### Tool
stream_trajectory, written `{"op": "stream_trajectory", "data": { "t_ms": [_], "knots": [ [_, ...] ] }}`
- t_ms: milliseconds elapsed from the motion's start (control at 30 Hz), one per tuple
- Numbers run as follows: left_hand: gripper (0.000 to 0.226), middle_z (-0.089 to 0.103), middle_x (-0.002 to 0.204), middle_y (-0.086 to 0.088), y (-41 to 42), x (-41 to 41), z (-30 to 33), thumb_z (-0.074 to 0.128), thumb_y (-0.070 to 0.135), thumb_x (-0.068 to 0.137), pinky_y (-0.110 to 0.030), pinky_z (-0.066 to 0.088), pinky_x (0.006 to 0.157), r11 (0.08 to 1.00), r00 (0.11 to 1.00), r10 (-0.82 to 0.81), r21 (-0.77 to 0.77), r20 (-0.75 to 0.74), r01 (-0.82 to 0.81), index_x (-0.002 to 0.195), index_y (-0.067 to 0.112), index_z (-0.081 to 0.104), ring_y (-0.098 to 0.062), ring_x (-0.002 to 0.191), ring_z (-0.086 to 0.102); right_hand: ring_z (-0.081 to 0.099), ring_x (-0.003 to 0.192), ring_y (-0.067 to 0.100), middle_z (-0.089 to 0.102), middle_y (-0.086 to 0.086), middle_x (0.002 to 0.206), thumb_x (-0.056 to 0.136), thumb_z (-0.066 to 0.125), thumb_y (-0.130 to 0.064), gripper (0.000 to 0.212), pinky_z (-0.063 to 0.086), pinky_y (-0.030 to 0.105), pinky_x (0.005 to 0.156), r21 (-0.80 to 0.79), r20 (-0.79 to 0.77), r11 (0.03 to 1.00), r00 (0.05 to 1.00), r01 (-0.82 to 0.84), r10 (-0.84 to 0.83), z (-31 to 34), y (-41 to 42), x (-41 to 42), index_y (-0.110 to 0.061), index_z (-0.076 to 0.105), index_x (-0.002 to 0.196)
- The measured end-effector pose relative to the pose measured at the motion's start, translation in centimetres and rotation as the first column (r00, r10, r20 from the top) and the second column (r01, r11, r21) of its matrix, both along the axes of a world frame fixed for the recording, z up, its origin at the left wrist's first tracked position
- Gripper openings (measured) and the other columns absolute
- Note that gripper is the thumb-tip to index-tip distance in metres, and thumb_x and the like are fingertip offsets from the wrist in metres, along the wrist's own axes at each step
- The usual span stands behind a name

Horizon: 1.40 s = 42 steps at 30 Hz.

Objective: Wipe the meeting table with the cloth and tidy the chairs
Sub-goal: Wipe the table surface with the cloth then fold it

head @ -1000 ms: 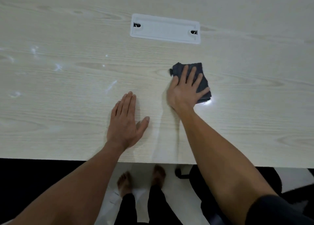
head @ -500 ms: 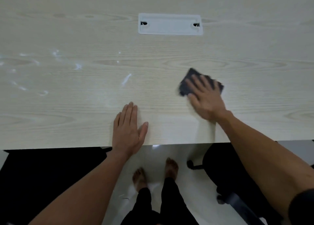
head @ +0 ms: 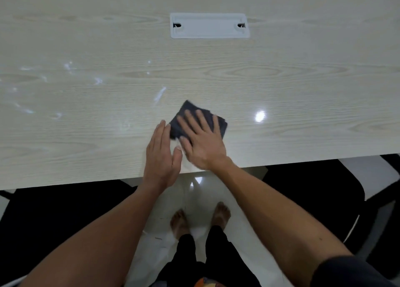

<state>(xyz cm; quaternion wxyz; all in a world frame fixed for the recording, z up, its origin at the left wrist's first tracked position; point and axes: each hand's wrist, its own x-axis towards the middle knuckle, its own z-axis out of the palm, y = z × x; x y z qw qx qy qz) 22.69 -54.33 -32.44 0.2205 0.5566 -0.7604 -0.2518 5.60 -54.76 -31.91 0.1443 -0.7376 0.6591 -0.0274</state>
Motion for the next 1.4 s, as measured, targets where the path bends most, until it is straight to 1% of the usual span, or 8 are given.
{"op": "stream_trajectory", "data": {
  "t_ms": [133,267,567,833,967,1100,1233,1400],
  "knots": [
    [0.065,0.034,0.167,-0.016,0.5,0.1,-0.2,0.04,0.033,0.1,-0.052,0.03,0.124,0.994,0.99,-0.014,-0.103,0.141,0.029,0.156,0.001,0.038,-0.03,0.155,0.032,-0.004,0.163,0.018,0.004,-0.012,0.175,0.11,0.021,-0.054,0.059,-0.015,0.047,0.129,0.038,-0.054,0.934,0.933,-0.354,0.356,0.5,-0.1,-9.1,-0.043,0.007,0.166],
    [0.066,0.033,0.167,-0.015,1.5,-0.4,-0.7,0.038,0.039,0.102,-0.05,0.022,0.127,0.993,0.971,0.107,-0.073,0.214,-0.094,0.156,0.001,0.04,-0.029,0.158,0.027,-0.004,0.164,0.019,0.002,-0.013,0.176,0.108,0.017,-0.056,0.06,-0.011,0.055,0.128,0.02,-0.079,0.984,0.981,0.177,-0.175,0.8,0.5,-17.2,-0.045,0.005,0.166],
    [0.065,0.023,0.172,-0.01,2.2,-0.2,0.2,0.039,0.036,0.104,-0.037,0.014,0.13,0.994,0.995,0.096,0.057,0.025,-0.097,0.16,0.004,0.032,-0.022,0.159,0.021,-0.011,0.162,0.034,-0.006,0.003,0.178,0.109,0.015,-0.054,0.069,-0.011,0.073,0.121,0.093,-0.015,0.366,0.368,0.926,-0.93,0.1,1.9,-6.8,-0.025,-0.001,0.169],
    [0.051,0.043,0.16,-0.013,2.7,2.1,2.4,0.043,0.017,0.107,-0.045,0.034,0.123,0.966,0.96,0.233,0.151,-0.157,-0.21,0.157,0.006,0.035,-0.026,0.146,0.043,-0.008,0.163,0.024,-0.001,-0.006,0.177,0.109,0.016,-0.052,0.064,-0.012,0.063,0.125,0.015,0.03,0.982,0.981,0.19,-0.191,-0.9,0.8,5.5,-0.031,0.007,0.169],
    [0.041,0.061,0.141,-0.01,2.7,2.7,3.3,0.041,0.026,0.109,-0.04,0.04,0.109,0.928,0.94,0.338,0.182,-0.038,-0.326,0.145,0.011,0.052,-0.029,0.131,0.052,-0.003,0.164,0.019,0.01,-0.009,0.176,0.111,0.019,-0.049,0.059,-0.008,0.053,0.13,0.018,0.055,0.951,0.95,-0.309,0.308,-1.1,3.9,3.2,-0.034,0.015,0.168],
    [0.037,0.072,0.095,-0.005,3.1,1.3,6.2,0.041,0.037,0.107,-0.046,0.055,0.085,0.91,0.922,0.358,0.275,-0.15,-0.309,0.099,0.013,0.068,-0.027,0.094,0.066,-0.001,0.161,0.006,0.016,-0.014,0.173,0.114,0.028,-0.038,0.052,-0.014,0.037,0.129,0.27,0.407,0.912,0.895,-0.308,0.182,3.3,7.5,1.1,-0.03,0.03,0.165],
    [0.055,0.078,0.099,-0.009,2.9,-1.2,8.9,0.049,0.055,0.101,-0.044,0.057,0.093,0.775,0.863,0.419,0.607,-0.283,-0.177,0.098,0.009,0.078,-0.028,0.097,0.072,0.065,0.098,0.018,0.075,0.01,0.119,0.103,0.047,-0.043,0.045,0.048,0.042,0.096,0.706,0.614,0.707,0.537,-0.047,-0.578,8.6,7.5,-1.2,-0.01,0.073,0.12],
    [0.055,0.081,0.101,-0.008,1.8,-3.6,12.3,0.054,0.064,0.096,-0.039,0.059,0.082,0.522,0.779,0.439,0.833,-0.448,0.185,0.109,0.016,0.078,-0.027,0.095,0.077,0.072,0.087,0.031,0.076,0.017,0.104,0.101,0.052,-0.041,0.043,0.055,0.039,0.089,0.886,0.46,0.447,0.111,-0.122,-0.881,12.8,5.7,-5.8,-0.004,0.072,0.112]
  ]
}}
